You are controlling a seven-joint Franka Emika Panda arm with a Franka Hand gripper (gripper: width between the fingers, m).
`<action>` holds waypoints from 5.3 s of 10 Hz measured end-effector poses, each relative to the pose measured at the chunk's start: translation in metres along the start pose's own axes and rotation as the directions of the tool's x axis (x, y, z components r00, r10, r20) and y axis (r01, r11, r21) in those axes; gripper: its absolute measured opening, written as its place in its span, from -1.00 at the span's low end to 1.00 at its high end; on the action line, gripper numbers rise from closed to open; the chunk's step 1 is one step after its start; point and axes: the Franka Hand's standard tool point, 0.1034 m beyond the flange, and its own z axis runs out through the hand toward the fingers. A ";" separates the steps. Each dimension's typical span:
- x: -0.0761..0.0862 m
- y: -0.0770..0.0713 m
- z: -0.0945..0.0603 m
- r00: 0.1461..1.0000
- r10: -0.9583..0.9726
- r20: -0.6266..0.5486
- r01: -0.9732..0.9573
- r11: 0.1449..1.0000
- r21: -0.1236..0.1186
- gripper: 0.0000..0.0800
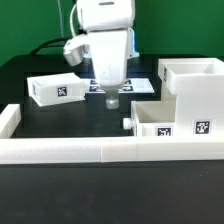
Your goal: Assemble drawer
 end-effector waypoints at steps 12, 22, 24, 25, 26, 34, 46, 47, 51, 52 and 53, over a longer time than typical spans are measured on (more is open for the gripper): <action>0.022 0.016 0.037 0.989 -0.019 -0.143 0.021 1.000 0.010 0.62; 0.040 0.019 0.039 0.992 0.023 -0.123 -0.017 0.999 0.048 0.62; 0.041 0.019 0.039 0.995 0.013 -0.102 -0.009 0.999 0.044 0.62; 0.044 0.020 0.040 0.995 0.006 -0.101 -0.002 0.999 0.040 0.62; 0.043 0.019 0.040 0.995 0.008 -0.101 -0.004 0.999 0.041 0.62; 0.067 0.020 0.039 0.990 -0.070 -0.124 0.075 0.997 0.034 0.62; -0.009 0.000 0.013 0.996 0.049 -0.072 -0.049 0.999 0.000 0.62; -0.012 -0.012 0.009 0.993 0.100 -0.063 -0.101 0.995 -0.003 0.62; -0.019 -0.051 -0.003 0.987 0.159 -0.036 -0.160 0.987 -0.021 0.62; -0.021 -0.050 -0.004 0.989 0.141 -0.036 -0.142 0.990 -0.015 0.62; -0.020 -0.050 -0.003 0.984 0.175 -0.037 -0.176 0.984 -0.013 0.62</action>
Offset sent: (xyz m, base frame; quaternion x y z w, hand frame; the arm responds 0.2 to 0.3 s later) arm 0.0162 0.0194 -0.0048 -0.0147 0.0845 0.0077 0.9963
